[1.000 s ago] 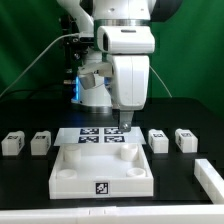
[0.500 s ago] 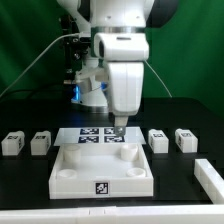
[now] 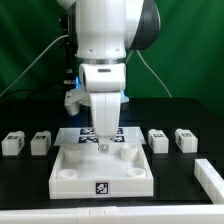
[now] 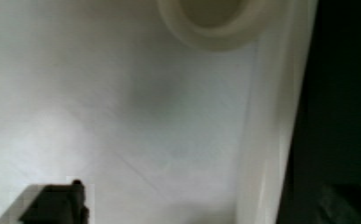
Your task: Assemble one leg
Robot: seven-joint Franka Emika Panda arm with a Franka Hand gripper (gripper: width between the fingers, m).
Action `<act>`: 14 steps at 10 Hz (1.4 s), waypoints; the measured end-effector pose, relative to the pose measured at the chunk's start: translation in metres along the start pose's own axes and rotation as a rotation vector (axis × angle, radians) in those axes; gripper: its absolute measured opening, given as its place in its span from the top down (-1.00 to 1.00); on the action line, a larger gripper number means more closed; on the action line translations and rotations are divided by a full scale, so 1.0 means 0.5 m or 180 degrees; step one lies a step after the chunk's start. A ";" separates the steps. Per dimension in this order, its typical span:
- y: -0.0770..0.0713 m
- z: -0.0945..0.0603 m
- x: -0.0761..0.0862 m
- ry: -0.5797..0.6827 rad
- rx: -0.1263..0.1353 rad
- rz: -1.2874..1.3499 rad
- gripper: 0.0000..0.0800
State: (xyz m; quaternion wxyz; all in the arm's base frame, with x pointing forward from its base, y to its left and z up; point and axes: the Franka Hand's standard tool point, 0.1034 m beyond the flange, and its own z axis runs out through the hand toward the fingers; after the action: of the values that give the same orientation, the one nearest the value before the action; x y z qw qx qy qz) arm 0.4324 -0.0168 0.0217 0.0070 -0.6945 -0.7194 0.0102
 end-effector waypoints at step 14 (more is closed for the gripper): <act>-0.011 0.022 0.014 0.0008 0.0086 0.0255 0.84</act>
Offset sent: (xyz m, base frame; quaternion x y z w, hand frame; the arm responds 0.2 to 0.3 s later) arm 0.0000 0.0000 0.0000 0.0000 0.0000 0.0000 1.0000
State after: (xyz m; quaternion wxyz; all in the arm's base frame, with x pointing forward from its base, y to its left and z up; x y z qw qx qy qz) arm 0.4262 -0.0099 0.0107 0.0168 -0.7226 -0.6908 0.0193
